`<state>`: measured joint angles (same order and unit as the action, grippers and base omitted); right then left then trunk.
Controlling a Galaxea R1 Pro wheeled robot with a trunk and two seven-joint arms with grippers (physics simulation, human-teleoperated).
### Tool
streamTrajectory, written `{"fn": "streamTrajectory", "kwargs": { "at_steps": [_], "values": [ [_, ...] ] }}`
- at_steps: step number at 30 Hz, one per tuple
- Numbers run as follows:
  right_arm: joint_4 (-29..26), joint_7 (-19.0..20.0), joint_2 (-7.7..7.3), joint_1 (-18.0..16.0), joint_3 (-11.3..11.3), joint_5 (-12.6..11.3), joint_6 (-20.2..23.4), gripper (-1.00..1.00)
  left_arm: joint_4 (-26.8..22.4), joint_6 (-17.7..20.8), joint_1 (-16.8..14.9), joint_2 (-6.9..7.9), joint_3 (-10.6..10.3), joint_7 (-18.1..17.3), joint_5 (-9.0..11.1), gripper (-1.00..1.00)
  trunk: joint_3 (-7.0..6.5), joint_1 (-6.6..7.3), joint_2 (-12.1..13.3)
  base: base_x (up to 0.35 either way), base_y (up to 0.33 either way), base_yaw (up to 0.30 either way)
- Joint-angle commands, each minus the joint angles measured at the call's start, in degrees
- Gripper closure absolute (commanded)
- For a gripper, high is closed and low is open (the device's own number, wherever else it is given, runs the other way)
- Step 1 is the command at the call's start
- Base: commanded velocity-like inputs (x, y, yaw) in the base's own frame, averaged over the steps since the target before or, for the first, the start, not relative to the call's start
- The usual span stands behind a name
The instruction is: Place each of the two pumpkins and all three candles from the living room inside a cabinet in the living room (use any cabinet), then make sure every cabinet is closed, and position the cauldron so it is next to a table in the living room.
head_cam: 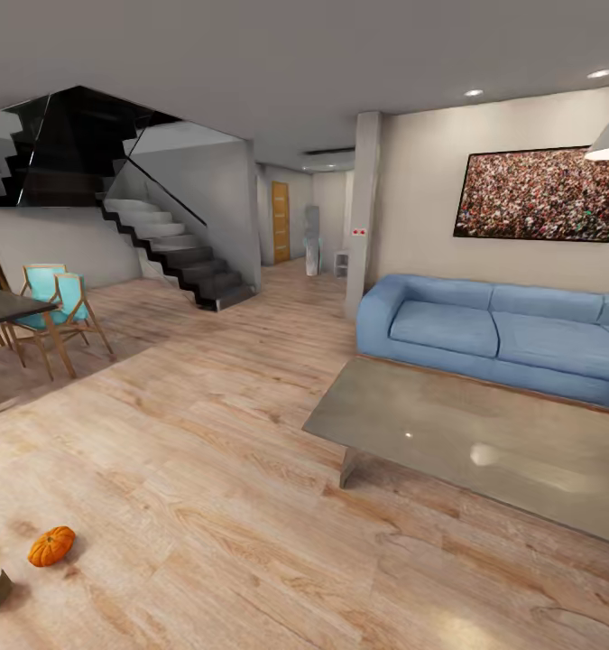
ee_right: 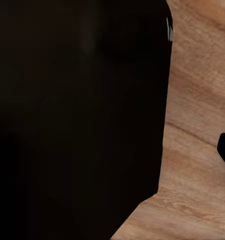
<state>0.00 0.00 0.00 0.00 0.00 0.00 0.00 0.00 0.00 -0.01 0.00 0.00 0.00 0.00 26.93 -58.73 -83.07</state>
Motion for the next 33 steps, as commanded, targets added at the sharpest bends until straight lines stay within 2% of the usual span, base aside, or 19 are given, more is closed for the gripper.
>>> {"fn": "streamTrajectory", "kwargs": {
  "at_steps": [1,7,15,33],
  "values": [
    [0.0,0.0,0.0,0.0,0.0,0.0,0.0,-1.0,0.0,0.0,0.0,0.0,0.0,0.0,0.0,-1.0,0.0,0.0,0.0,0.0,0.0,0.0],
    [0.1,-0.1,-0.3,-1.6,0.3,0.3,-0.2,-1.0,-0.6,-0.3,1.3,0.31,0.0,-0.2,0.1,-1.0,0.0,0.0,0.0,0.0,0.0,0.0],
    [-0.1,-0.2,-0.59,-3.4,0.2,0.2,-1.0,-1.0,-1.4,-0.3,1.6,2.77,-0.1,-0.3,0.3,-1.0,0.0,0.0,0.0,0.0,0.0,0.0],
    [-0.1,-0.3,-0.46,-3.5,0.3,0.2,-6.8,-1.0,-1.4,-0.4,1.6,2.84,-0.1,-0.3,0.3,-1.0,0.0,0.0,0.0,0.0,0.0,0.0]
  ]
}}
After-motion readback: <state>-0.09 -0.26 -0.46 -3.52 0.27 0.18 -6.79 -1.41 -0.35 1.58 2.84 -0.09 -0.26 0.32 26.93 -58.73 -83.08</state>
